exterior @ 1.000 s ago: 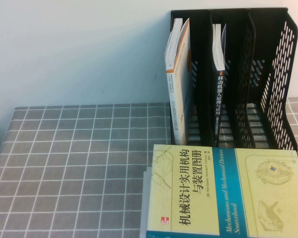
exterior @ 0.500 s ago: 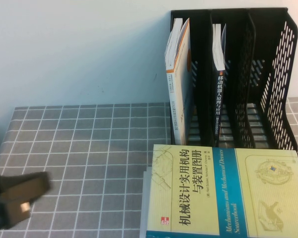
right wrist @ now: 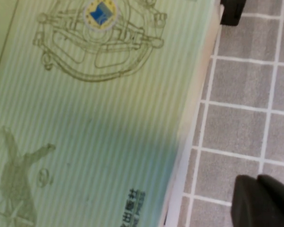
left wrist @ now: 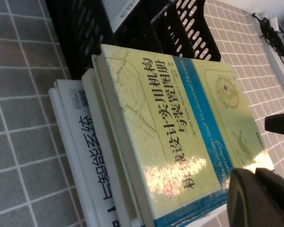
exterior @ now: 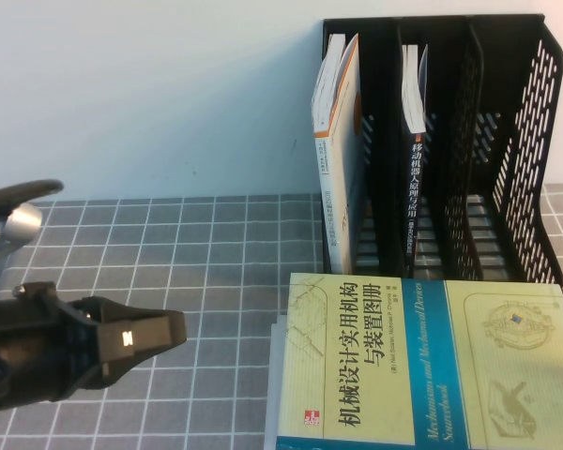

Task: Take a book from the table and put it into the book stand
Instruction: Push book with right arm

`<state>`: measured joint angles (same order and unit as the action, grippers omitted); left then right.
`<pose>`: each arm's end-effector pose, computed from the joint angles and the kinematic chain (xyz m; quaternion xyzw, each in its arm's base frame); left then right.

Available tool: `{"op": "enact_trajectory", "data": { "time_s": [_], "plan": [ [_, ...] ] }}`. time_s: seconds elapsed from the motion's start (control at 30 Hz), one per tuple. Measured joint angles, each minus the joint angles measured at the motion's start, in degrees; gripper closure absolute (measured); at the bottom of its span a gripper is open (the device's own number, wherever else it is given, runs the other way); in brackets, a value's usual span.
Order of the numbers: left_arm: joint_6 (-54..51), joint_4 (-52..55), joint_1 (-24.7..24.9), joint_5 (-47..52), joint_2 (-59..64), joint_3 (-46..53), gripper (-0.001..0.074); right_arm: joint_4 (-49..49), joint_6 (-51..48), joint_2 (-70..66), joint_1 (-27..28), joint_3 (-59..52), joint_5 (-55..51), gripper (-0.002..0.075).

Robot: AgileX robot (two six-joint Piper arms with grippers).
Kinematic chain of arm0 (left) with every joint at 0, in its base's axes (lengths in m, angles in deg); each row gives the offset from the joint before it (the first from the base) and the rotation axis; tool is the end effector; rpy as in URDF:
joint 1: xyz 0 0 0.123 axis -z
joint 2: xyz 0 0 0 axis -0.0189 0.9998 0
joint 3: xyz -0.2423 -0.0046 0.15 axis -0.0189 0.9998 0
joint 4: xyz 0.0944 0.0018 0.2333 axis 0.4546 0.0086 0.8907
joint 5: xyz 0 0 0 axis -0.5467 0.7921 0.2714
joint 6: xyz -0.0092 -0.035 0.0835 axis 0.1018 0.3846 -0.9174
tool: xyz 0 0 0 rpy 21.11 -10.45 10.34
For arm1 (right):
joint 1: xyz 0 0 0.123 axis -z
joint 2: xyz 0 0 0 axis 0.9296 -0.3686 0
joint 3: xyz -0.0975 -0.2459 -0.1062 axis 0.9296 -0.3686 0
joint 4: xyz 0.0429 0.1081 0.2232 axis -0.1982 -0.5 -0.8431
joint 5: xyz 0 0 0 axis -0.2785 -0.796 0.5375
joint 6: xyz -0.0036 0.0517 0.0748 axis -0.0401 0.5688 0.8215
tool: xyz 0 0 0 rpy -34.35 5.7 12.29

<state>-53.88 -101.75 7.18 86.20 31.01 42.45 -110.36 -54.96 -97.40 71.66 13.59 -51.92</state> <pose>0.1694 -0.0782 0.3136 0.0469 0.8429 -0.4069 0.3490 0.2058 0.0093 0.2294 -0.0631 0.9617 0.0902 0.2512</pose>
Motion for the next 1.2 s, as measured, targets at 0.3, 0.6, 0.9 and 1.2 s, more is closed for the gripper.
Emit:
{"op": "enact_trajectory", "data": {
  "time_s": [0.3,0.6,0.9,1.2],
  "plan": [
    [-0.90,-0.48,0.00,-2.38,1.17,0.00,0.0736,-11.86,-9.61,-6.76,0.00,0.10,2.36,0.0731],
    [-0.90,-4.75,0.00,-4.38,1.17,0.00,0.0737,-19.13,-15.05,-7.26,0.00,0.10,3.36,0.0731],
    [-0.24,-5.56,-0.14,-9.10,4.58,-0.08,0.0737,-22.32,-15.80,-7.35,-0.41,0.10,3.63,0.0731],
    [-5.14,-10.72,-0.14,-7.45,15.90,-0.08,0.0729,-25.58,-15.94,-11.24,-9.60,0.20,9.63,0.0731]
  ]
}}
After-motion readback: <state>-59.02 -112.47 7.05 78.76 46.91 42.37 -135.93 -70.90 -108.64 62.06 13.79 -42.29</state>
